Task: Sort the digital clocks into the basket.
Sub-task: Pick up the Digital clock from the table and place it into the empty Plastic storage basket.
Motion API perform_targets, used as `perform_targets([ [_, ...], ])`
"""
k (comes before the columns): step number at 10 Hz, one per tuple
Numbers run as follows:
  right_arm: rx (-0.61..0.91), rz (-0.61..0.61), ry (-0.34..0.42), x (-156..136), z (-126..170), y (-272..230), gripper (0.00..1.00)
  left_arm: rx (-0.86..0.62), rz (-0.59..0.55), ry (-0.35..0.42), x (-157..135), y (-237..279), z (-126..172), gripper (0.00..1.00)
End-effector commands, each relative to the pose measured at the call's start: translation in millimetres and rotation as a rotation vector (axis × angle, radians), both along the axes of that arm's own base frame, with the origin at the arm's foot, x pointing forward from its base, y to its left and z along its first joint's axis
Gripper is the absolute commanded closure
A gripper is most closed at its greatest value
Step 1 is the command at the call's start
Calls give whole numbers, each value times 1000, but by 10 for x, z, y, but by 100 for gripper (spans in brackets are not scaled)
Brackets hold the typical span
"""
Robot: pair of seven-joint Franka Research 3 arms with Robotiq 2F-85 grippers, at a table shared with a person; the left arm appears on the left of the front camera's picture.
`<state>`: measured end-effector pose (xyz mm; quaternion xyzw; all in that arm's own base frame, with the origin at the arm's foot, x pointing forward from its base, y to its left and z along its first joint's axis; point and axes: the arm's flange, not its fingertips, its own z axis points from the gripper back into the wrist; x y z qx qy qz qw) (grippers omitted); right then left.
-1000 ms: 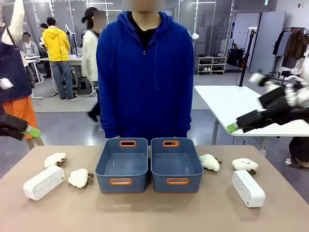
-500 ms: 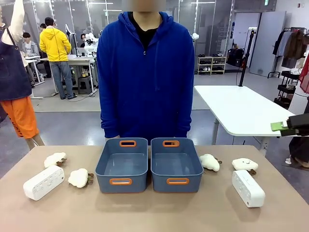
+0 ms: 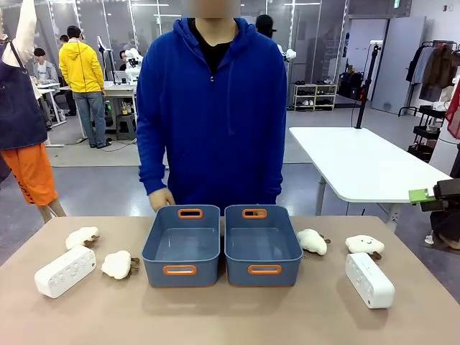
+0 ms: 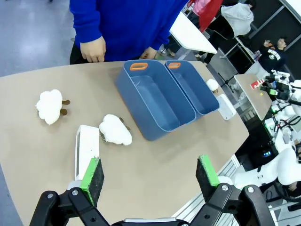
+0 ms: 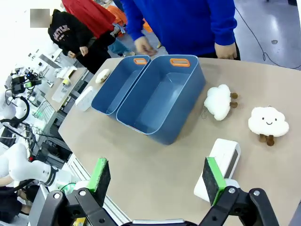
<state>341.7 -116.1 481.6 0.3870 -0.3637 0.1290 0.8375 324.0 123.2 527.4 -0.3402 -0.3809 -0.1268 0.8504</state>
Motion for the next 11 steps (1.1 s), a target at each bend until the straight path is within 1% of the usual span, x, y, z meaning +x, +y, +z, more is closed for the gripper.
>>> perform_targets([
  [1, -13, 3, -21, -6, 34, -27, 0, -2, -21, -12, -1, 1, 12, 0],
  [11, -13, 3, -21, -6, 34, -27, 0, -2, -21, -12, -1, 1, 12, 0],
])
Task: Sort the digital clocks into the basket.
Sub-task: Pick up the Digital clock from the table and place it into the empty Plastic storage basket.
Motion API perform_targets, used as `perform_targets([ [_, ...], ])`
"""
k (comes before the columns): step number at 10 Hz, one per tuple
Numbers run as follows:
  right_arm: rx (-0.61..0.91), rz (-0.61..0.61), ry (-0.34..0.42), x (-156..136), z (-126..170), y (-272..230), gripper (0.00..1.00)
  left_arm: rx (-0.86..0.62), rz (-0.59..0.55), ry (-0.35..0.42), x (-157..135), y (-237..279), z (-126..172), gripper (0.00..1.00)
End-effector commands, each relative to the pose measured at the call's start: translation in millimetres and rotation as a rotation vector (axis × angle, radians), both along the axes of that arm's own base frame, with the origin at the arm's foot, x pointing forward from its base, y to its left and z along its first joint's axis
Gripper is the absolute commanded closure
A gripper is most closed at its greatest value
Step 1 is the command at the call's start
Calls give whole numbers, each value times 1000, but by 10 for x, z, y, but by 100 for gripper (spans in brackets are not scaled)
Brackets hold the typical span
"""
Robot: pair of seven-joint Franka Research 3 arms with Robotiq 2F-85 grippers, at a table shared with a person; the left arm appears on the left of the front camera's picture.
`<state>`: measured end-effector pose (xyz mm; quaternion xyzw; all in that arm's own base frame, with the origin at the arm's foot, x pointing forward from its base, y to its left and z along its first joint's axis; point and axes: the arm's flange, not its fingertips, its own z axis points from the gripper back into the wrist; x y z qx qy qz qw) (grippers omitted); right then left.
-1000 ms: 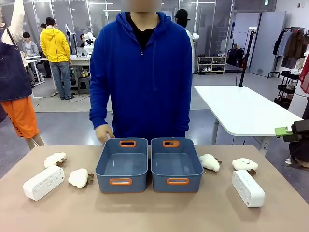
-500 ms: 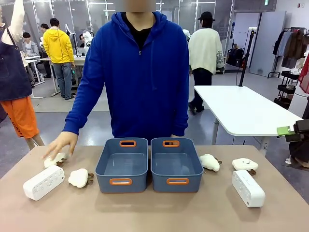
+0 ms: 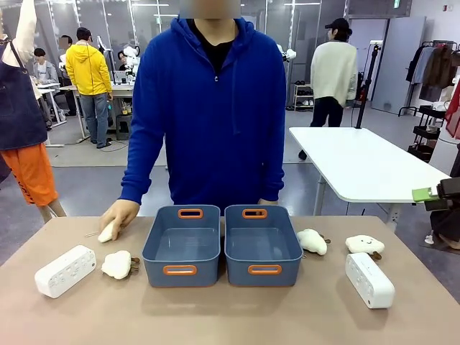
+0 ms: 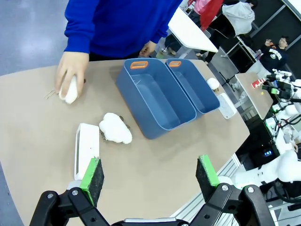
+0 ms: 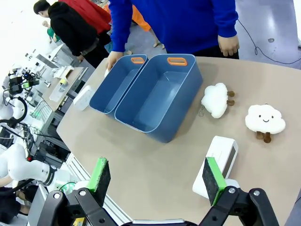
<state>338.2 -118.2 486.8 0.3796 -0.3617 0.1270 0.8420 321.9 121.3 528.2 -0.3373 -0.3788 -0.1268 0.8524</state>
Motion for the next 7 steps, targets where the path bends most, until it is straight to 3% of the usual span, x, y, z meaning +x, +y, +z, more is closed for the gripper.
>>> perform_targets([
  [1, 2, 11, -27, 29, -17, -6, 0, -8, -22, -17, 20, 19, 4, 0],
  [7, 2, 11, -27, 29, -17, -6, 0, -8, -22, -17, 20, 19, 4, 0],
])
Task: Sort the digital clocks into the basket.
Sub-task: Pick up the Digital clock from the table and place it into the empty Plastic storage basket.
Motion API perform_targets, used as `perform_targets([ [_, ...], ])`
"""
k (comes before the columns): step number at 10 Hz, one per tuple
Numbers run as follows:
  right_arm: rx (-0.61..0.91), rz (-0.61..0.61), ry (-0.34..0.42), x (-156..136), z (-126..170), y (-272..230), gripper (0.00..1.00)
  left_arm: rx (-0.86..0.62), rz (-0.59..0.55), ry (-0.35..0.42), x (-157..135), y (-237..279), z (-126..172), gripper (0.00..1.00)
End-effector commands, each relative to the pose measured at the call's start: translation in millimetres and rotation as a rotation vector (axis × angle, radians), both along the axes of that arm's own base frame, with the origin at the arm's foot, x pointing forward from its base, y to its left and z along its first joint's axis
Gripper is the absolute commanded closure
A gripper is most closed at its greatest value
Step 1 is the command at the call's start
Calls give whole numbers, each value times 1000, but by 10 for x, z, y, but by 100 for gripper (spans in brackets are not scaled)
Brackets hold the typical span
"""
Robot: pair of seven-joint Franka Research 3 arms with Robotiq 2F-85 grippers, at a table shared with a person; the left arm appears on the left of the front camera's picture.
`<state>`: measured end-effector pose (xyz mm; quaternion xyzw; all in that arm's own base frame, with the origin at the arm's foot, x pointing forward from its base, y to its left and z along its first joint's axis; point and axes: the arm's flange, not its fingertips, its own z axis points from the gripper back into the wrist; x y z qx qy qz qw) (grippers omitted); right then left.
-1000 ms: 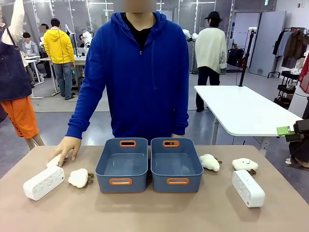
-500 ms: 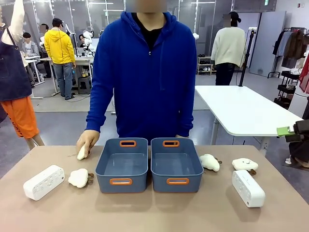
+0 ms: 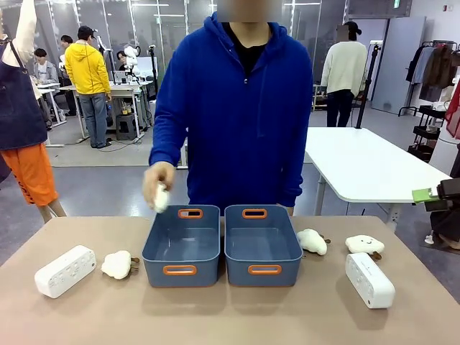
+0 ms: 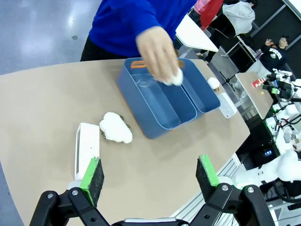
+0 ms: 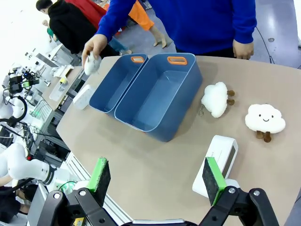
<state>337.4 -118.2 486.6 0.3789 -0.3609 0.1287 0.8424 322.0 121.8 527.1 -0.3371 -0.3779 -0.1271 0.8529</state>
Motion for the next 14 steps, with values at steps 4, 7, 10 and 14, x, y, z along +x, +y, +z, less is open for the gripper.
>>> perform_targets([
  [4, 5, 8, -27, 37, -16, -6, 0, -9, -22, -18, 19, 14, 16, 0],
  [7, 5, 8, -27, 37, -16, -6, 0, -9, -22, -18, 19, 14, 16, 0],
  [10, -217, -9, -107, -74, 287, 197, 0, -9, -22, -18, 19, 14, 16, 0],
  [14, -616, -13, 63, 449, 289, 737, 0, -9, -22, -18, 19, 14, 16, 0],
])
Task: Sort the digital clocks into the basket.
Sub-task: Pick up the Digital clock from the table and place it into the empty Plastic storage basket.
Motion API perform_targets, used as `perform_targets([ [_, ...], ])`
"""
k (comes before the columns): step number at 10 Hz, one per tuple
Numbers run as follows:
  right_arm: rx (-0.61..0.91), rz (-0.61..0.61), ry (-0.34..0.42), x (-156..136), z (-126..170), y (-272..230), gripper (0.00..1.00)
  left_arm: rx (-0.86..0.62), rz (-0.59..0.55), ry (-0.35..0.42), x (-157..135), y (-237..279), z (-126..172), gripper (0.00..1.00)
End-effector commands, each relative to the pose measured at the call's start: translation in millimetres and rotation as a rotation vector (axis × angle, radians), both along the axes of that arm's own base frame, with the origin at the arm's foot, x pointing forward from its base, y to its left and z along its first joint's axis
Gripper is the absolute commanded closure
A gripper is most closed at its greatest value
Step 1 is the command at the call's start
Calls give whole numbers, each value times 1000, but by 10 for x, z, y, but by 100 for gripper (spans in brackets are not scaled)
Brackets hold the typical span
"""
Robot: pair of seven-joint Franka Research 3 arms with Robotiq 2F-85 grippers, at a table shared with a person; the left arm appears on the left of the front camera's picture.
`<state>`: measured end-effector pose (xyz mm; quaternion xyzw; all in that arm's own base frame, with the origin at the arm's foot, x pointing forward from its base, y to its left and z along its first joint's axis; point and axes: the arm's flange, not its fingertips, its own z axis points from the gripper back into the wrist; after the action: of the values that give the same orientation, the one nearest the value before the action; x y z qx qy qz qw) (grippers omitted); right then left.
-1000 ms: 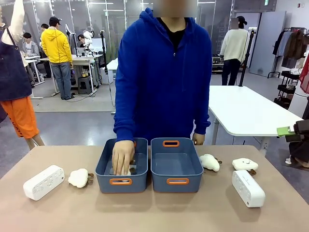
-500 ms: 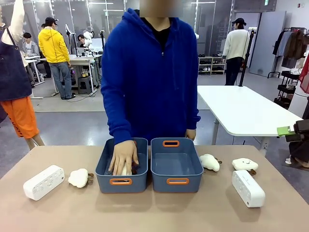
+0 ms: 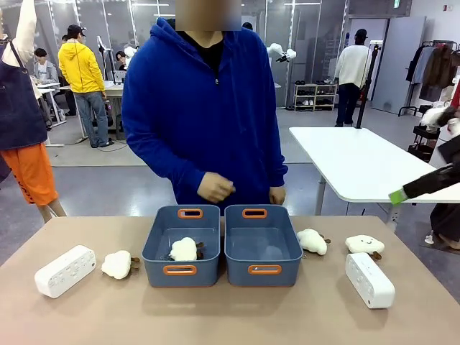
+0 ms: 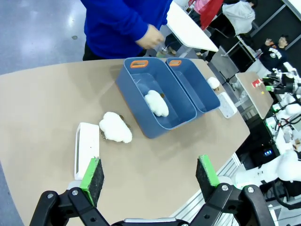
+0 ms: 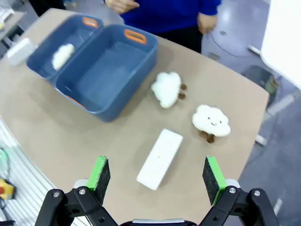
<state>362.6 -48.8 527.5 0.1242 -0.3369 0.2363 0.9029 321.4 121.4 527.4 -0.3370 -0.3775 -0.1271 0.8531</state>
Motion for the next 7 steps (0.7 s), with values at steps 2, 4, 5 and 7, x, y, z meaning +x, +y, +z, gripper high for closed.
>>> perform_targets([
  [2, -125, -91, 268, 578, -438, 221, 0, -10, -22, -19, 25, 18, 12, 0],
  [4, -157, -143, 367, 716, -813, 390, 0, -10, -22, -19, 25, 18, 12, 0],
  [5, -168, -176, 400, 743, -984, 450, 0, -10, -22, -19, 25, 18, 12, 0],
  [7, -196, -246, 441, 784, -1298, 523, 0, -10, -22, -19, 25, 18, 12, 0],
])
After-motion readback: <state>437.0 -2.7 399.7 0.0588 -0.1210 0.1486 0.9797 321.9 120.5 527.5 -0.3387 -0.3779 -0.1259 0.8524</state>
